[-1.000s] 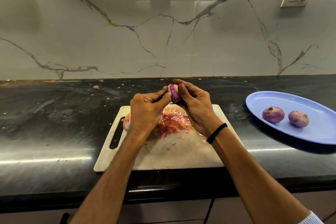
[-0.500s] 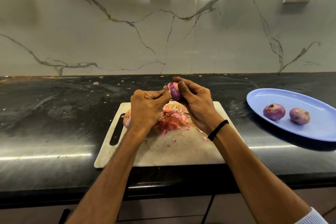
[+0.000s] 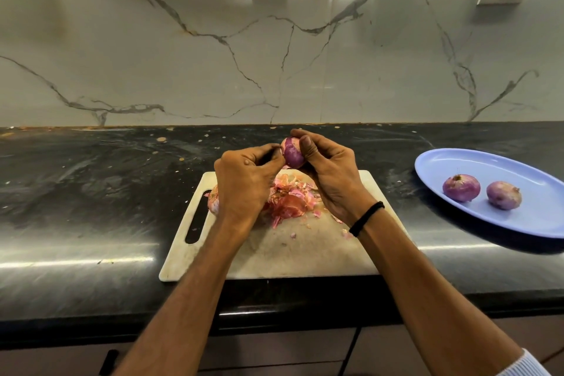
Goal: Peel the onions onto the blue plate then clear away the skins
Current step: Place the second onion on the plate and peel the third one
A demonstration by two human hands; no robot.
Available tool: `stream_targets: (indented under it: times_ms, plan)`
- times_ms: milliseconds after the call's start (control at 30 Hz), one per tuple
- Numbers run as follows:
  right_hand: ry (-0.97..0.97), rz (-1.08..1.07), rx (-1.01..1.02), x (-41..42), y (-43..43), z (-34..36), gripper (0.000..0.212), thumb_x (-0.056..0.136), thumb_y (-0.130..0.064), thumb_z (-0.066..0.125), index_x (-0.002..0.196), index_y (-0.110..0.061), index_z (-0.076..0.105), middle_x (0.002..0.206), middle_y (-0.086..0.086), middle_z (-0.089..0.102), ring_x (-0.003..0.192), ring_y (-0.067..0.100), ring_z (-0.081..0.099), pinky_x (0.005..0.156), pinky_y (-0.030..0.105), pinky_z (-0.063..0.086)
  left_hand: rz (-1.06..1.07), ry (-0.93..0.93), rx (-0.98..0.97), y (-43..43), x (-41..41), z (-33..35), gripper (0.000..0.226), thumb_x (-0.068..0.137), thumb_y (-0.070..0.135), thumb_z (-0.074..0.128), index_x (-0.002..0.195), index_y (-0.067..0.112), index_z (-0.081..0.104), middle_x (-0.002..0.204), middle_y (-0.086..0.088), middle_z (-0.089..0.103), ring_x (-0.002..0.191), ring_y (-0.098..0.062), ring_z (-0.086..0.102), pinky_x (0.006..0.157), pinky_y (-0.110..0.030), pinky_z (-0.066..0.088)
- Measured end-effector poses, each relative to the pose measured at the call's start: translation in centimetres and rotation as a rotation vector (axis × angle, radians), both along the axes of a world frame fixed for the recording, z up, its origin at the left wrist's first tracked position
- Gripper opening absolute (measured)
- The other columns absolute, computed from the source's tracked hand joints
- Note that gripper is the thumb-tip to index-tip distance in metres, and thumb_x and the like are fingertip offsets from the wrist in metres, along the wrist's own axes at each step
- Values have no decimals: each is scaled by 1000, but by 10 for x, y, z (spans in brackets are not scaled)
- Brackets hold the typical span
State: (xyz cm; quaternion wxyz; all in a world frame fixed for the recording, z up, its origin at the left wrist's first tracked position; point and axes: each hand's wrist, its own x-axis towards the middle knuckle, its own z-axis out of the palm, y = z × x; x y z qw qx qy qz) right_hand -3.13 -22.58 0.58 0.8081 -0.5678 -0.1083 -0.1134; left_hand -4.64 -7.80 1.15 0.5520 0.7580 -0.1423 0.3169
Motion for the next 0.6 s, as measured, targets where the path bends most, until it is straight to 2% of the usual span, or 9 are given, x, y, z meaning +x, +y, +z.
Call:
stream_targets:
  times_ms: [167,600]
  plan:
    - [-20,-35,-4,1,-1,0,42,82,-25,65,119,-4,67,121,19,67,111,32,66,94,44,56,-39,25,-35,-2,0,0,31,84,23,78,111,9,74,100,-2,76,85,-1,71,79,-17,58]
    - [-56,-86,-101,0,-1,0,34,84,-24,64,115,-10,70,120,14,69,110,28,67,92,42,58,-10,-12,23,-4,0,-1,24,86,20,76,107,10,74,86,15,67,72,8,65,71,-9,54]
